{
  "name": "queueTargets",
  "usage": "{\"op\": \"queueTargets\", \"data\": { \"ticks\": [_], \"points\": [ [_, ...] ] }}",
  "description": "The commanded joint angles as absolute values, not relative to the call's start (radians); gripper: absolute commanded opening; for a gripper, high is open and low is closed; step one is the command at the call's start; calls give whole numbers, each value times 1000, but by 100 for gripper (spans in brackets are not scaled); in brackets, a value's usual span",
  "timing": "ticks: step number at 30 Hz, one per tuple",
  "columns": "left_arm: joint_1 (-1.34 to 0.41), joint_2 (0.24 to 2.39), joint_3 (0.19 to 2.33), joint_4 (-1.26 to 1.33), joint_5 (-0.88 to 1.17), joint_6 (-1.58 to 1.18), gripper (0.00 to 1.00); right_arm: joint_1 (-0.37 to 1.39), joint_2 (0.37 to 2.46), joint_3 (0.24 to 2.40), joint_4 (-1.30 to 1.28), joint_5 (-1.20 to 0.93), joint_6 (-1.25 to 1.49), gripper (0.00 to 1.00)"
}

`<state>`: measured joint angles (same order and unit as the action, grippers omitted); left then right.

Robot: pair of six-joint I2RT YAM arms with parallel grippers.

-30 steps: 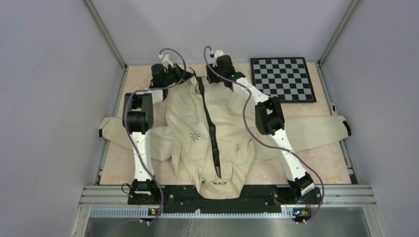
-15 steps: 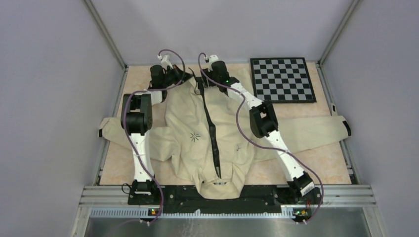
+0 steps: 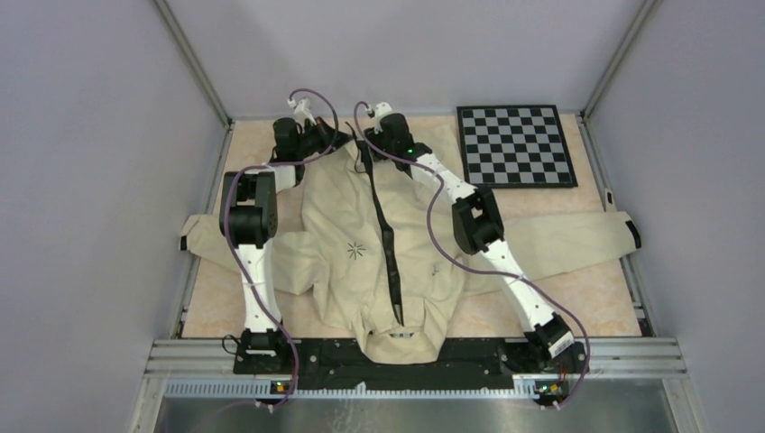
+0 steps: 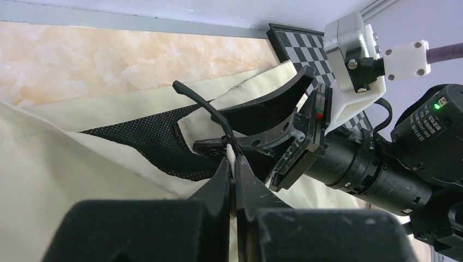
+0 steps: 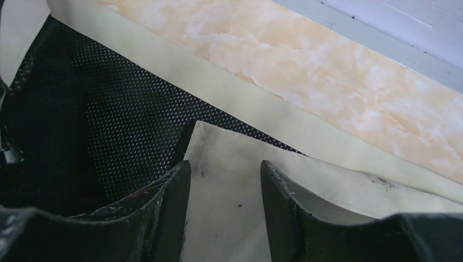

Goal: Zip up the jacket

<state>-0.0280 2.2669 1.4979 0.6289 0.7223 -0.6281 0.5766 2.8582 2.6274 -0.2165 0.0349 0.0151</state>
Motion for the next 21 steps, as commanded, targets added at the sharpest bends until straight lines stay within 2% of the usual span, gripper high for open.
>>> {"op": "queueTargets", "data": {
  "ticks": [1, 5, 9, 10, 12, 14, 16, 21],
  "points": [
    [-24, 2202, 1489, 681, 751, -609, 0, 597, 2845, 2657, -279, 54, -32, 51],
    [-22, 2206, 1491, 680, 756, -609, 0, 601, 2828, 2638, -365, 47, -48, 51],
    [-22, 2204, 1490, 680, 761, -611, 0, 601, 2832, 2645, -387, 45, -56, 36],
    [-21, 2204, 1489, 680, 762, -609, 0, 601, 2835, 2653, -392, 41, -57, 31],
    [-20, 2202, 1489, 676, 763, -605, 0, 601, 2839, 2660, -397, 43, -56, 13],
    [-20, 2202, 1489, 672, 764, -601, 0, 600, 2833, 2650, -384, 46, -50, 3],
    [-20, 2206, 1492, 672, 766, -601, 0, 596, 2826, 2635, -347, 38, -45, 0],
    [-21, 2225, 1505, 668, 775, -600, 0, 574, 2771, 2592, -232, 7, 29, 0]
  ]
}}
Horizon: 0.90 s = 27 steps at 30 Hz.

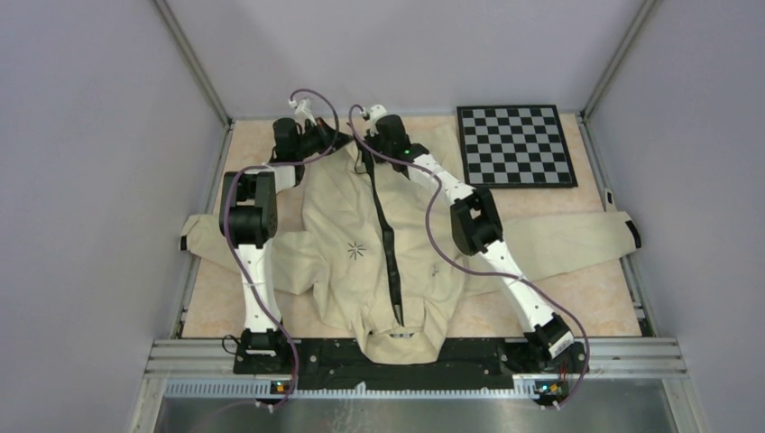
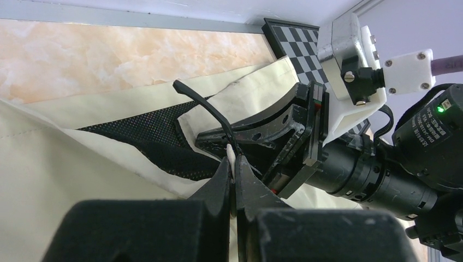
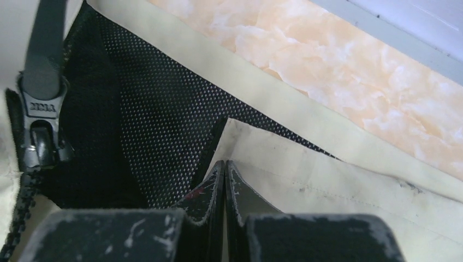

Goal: Zip up the jacket

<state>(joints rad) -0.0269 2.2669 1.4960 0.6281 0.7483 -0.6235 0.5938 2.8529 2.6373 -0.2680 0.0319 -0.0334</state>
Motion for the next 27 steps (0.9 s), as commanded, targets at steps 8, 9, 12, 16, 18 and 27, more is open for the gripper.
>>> {"op": "queueTargets", "data": {
  "ticks": [8, 9, 12, 16, 18, 27],
  "points": [
    [-21, 2254, 1520, 693, 795, -634, 0, 548, 2550, 2376, -174, -103, 69, 13],
    [-21, 2254, 1521, 695, 796, -635, 0, 548, 2544, 2366, -180, -103, 63, 20],
    [-21, 2255, 1520, 693, 795, -634, 0, 554, 2561, 2376, -219, -98, 32, 31],
    [-22, 2258, 1524, 693, 798, -636, 0, 582, 2602, 2404, -315, -48, -57, 51],
    [-21, 2258, 1523, 693, 798, -636, 0, 597, 2606, 2377, -319, -23, -81, 53],
    [-21, 2257, 1524, 690, 799, -633, 0, 629, 2642, 2405, -344, 78, -93, 45]
  ]
}}
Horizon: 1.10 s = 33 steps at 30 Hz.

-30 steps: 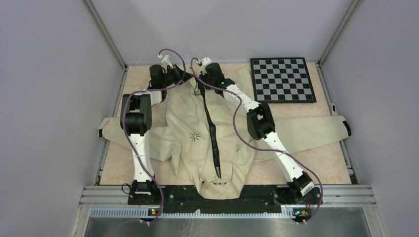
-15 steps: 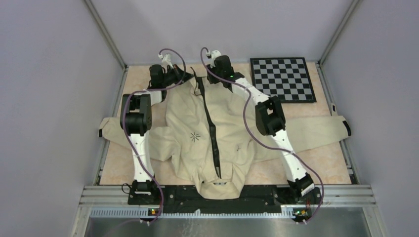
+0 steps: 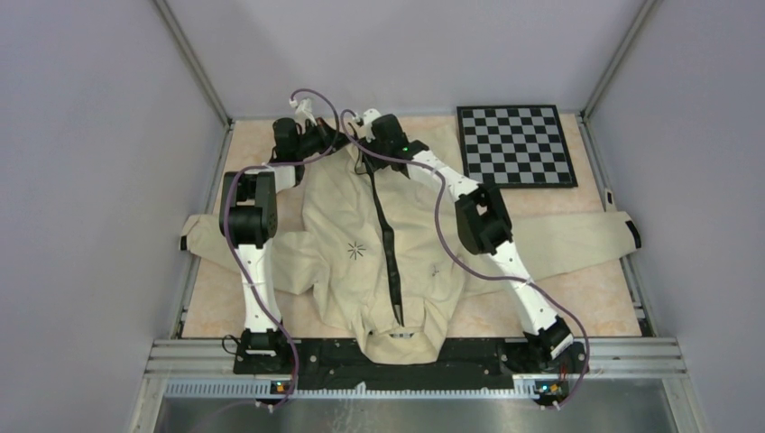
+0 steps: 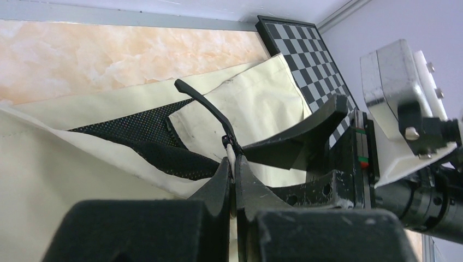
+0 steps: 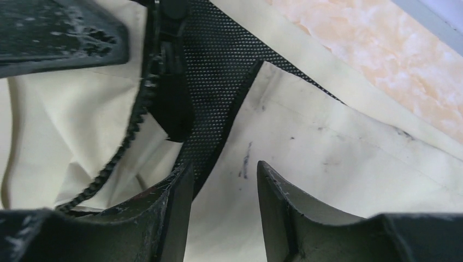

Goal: Zip up the jacket

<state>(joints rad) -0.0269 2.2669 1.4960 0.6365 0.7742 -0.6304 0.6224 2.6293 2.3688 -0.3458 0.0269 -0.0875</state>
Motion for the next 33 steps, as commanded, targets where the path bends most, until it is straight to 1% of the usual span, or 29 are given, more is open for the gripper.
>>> {"op": "queueTargets", "data": {
  "ticks": [1, 6, 11, 12, 14, 17, 19, 20, 21, 23, 26, 29, 33],
  "points": [
    [-21, 2258, 1525, 688, 800, -630, 0, 629, 2644, 2409, -345, 64, -88, 45],
    [-20, 2253, 1525, 676, 797, -619, 0, 629, 2650, 2395, -358, 60, -91, 50],
    [-20, 2256, 1525, 677, 796, -620, 0, 629, 2688, 2412, -379, 69, -94, 51],
    [-20, 2258, 1526, 676, 796, -620, 0, 629, 2698, 2426, -388, 68, -94, 49],
    [-20, 2259, 1528, 676, 799, -621, 0, 629, 2712, 2446, -397, 68, -94, 43],
    [-20, 2261, 1528, 677, 799, -621, 0, 629, 2697, 2461, -377, 95, -98, 29],
    [-20, 2264, 1531, 678, 800, -620, 0, 629, 2659, 2461, -351, 138, -103, 21],
    [-20, 2266, 1533, 677, 799, -620, 0, 629, 2633, 2457, -340, 154, -107, 15],
    [-20, 2269, 1534, 677, 799, -620, 0, 629, 2604, 2443, -328, 163, -113, 9],
    [-20, 2275, 1538, 675, 798, -622, 0, 629, 2530, 2389, -295, 163, -127, 1],
    [-21, 2286, 1546, 679, 804, -630, 0, 629, 2415, 2261, -274, 121, -140, 0],
    [-20, 2297, 1553, 688, 809, -645, 0, 629, 2323, 2158, -312, 111, -133, 0],
    [-20, 2309, 1556, 705, 815, -666, 0, 630, 2182, 1951, -375, 52, -141, 0]
  ]
}}
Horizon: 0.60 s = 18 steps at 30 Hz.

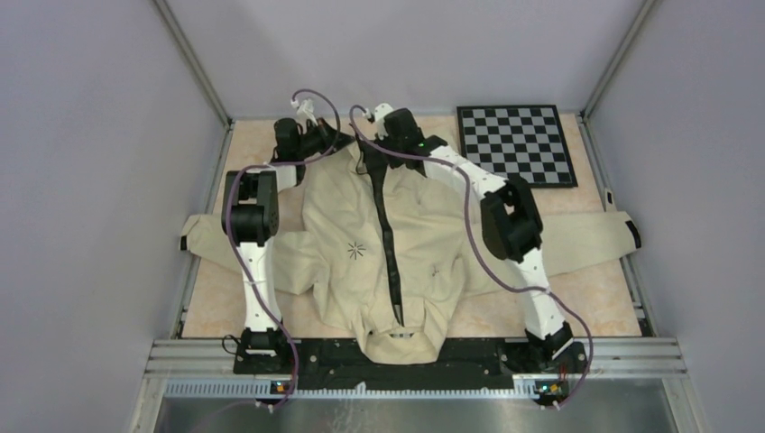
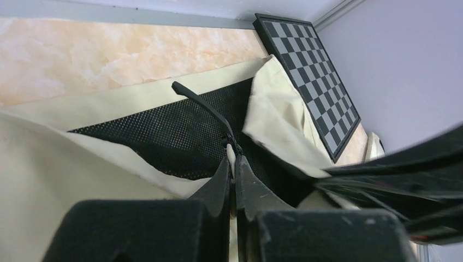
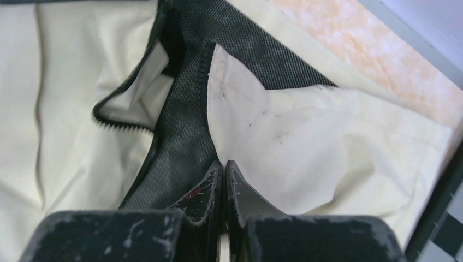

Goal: Zip up the jacket

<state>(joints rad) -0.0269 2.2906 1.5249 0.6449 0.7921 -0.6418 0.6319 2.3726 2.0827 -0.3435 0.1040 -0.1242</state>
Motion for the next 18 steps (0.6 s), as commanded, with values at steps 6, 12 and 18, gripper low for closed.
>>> {"op": "queueTargets", "data": {
  "ticks": [6, 12, 18],
  "points": [
    [-22, 2319, 1560, 719, 818, -683, 0, 693, 1968, 1582, -307, 20, -75, 0],
    [-21, 2325, 1565, 717, 819, -684, 0, 836, 1830, 1228, 44, -26, -25, 0],
    [-22, 2327, 1567, 715, 822, -683, 0, 856, 1908, 1233, 60, -33, 30, 10]
  ]
}}
